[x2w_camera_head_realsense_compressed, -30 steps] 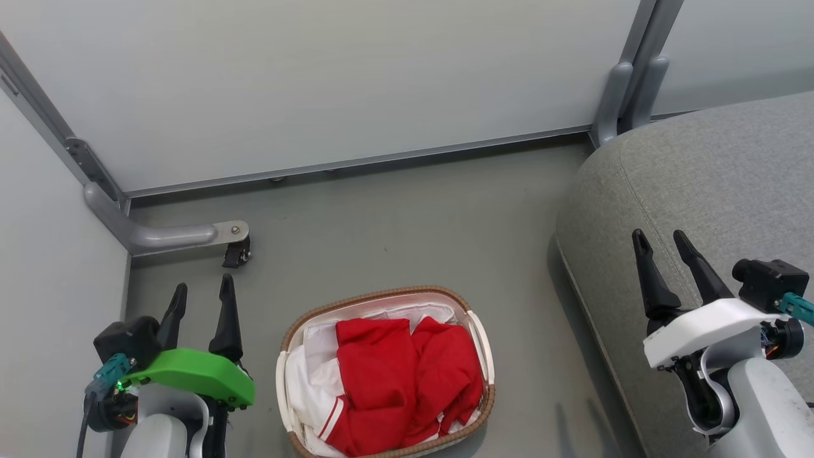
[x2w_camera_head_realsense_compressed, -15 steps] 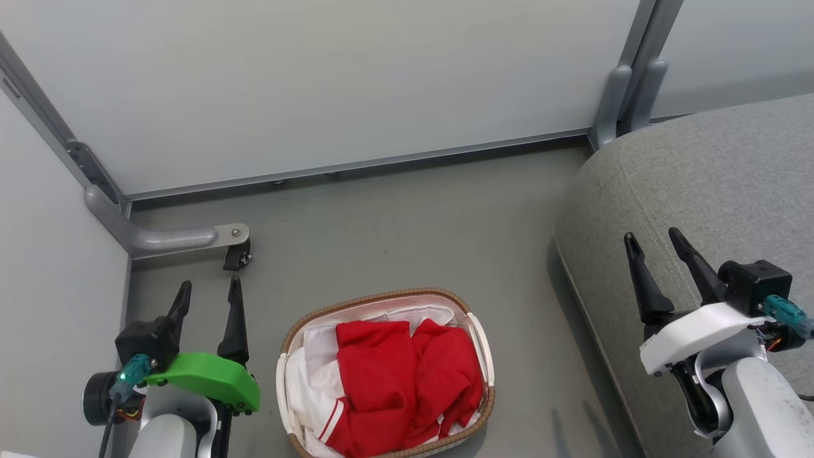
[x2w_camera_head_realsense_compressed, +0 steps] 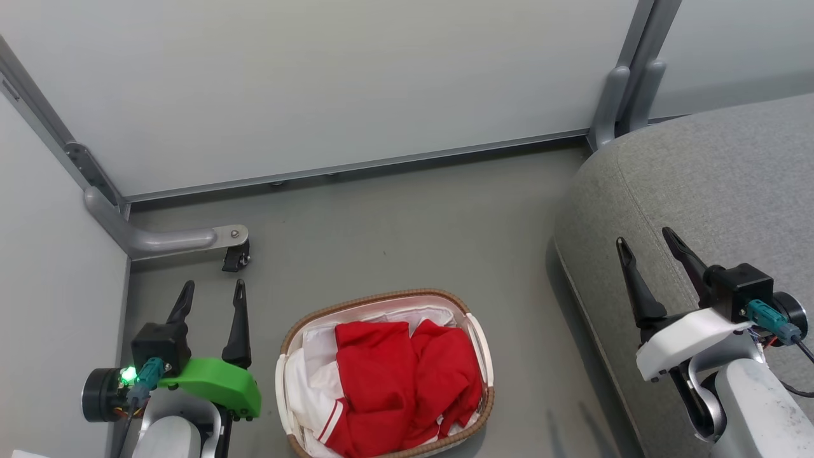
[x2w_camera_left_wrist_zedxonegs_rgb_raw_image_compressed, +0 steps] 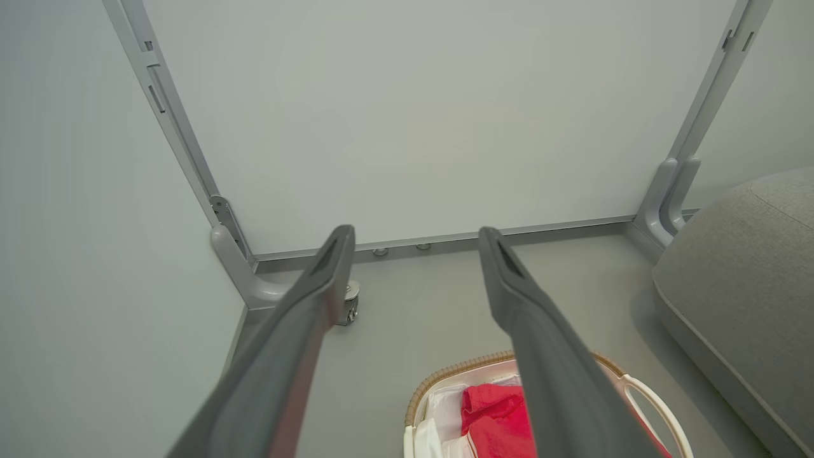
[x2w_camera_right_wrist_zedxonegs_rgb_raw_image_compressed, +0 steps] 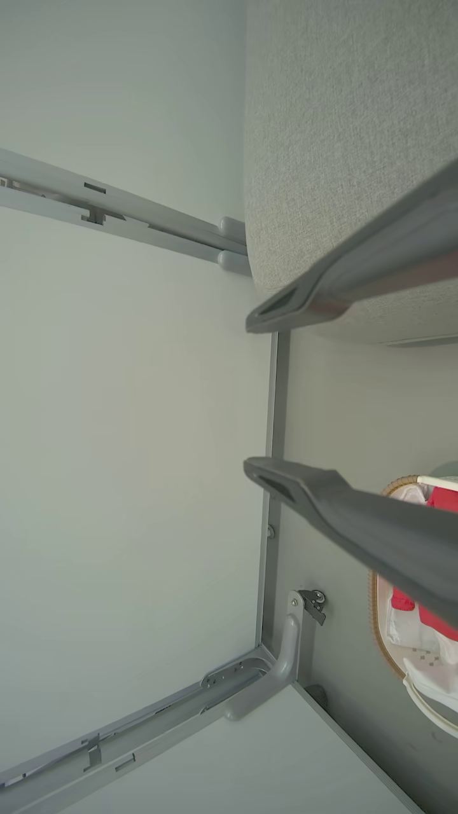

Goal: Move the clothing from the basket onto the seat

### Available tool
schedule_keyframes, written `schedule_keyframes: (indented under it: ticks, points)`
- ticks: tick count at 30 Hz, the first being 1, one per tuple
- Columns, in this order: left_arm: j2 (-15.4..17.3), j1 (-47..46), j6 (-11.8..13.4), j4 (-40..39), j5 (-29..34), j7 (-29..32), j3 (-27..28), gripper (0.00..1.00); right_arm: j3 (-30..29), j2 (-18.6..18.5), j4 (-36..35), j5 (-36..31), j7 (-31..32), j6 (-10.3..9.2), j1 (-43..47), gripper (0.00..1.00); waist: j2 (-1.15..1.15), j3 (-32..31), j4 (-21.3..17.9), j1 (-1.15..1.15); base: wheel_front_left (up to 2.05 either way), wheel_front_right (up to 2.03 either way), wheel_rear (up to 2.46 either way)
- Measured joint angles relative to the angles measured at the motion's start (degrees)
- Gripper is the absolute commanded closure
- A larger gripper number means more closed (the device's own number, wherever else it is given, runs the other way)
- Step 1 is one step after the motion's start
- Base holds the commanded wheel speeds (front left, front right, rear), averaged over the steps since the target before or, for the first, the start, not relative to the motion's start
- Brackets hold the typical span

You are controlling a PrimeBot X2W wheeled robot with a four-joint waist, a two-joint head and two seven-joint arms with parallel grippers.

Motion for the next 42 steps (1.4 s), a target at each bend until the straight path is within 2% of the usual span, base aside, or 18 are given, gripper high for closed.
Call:
schedule_keyframes:
  ticks: [16, 30, 42]
  points:
    - [-0.88, -1.69, -0.52, 1.22, 6.86, -1.76, 0.46, 0.00, 0.71, -0.22, -0.98, -6.53, -1.76, 0.01, -3.38, 0.00, 0.00, 3.82, -0.94, 0.00, 0.00, 0.00, 0.00]
    - [-1.57, -8.56, -1.54, 3.75, 8.94, -2.35, -0.68, 0.00, 2.23, 1.49, -6.48, -8.45, -2.34, 0.03, -9.96, 0.00, 0.00, 14.14, -5.37, 0.00, 0.00, 0.00, 0.00]
    - [0.27, -14.68, -2.02, 7.66, 10.09, -2.35, -1.76, 0.00, 3.88, 4.08, -11.82, -8.72, -2.34, 0.03, -15.17, 0.00, 0.00, 25.00, -10.53, 0.00, 0.00, 0.00, 0.00]
